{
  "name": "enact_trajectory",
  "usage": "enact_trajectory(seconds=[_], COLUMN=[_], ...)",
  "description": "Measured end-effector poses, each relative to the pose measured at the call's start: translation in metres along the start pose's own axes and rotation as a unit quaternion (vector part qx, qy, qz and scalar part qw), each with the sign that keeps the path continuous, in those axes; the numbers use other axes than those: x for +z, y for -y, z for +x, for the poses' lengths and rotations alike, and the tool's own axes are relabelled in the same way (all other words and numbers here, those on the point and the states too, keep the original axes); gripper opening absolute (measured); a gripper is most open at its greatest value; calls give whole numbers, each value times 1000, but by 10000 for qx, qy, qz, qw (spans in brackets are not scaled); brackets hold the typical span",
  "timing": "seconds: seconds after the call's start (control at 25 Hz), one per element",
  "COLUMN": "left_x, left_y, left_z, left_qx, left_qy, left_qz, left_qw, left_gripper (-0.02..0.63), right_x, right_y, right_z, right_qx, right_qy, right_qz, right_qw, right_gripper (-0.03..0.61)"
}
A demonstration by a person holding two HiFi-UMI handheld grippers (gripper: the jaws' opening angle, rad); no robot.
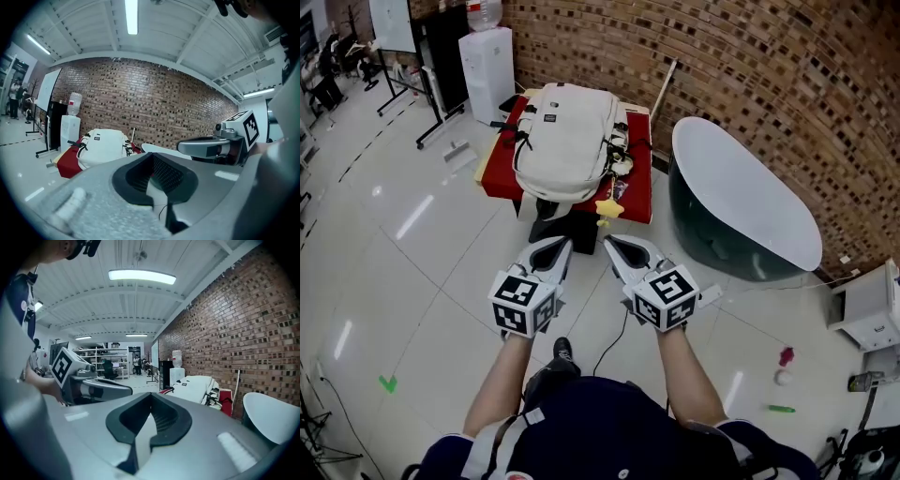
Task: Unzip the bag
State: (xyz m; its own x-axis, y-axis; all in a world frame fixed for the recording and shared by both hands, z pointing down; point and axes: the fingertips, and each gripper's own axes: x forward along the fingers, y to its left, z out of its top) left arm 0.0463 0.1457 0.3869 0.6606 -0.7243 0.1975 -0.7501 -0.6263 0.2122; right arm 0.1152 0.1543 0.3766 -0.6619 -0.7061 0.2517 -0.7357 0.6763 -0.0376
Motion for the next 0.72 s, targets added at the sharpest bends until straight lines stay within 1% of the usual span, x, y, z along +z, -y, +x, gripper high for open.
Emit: enact_trajectory(seconds=[0.24, 0.48, 0.6, 0.72], left_x=[7, -1, -9, -15], left_y=[-45, -66, -75, -85], left_z=[26, 56, 72, 87], left_qx=[-241, -404, -444, -428], left_qy=[-92, -171, -273, -390], left_qz=[-127, -290, -355, -368], left_qw=[9996, 9986, 9980, 9976], left_gripper=[3, 3, 3, 3], right_x=[3, -10, -19, -27], right_y=[20, 47, 60, 73], right_z=[41, 59, 73, 90], right_qx=[-266, -498, -509, -404], right_qy=[-342, -646, -738, -758], right_qz=[-55, -42, 27, 128], right_qw=[9990, 9967, 9960, 9962], right_gripper=[5, 6, 5, 5])
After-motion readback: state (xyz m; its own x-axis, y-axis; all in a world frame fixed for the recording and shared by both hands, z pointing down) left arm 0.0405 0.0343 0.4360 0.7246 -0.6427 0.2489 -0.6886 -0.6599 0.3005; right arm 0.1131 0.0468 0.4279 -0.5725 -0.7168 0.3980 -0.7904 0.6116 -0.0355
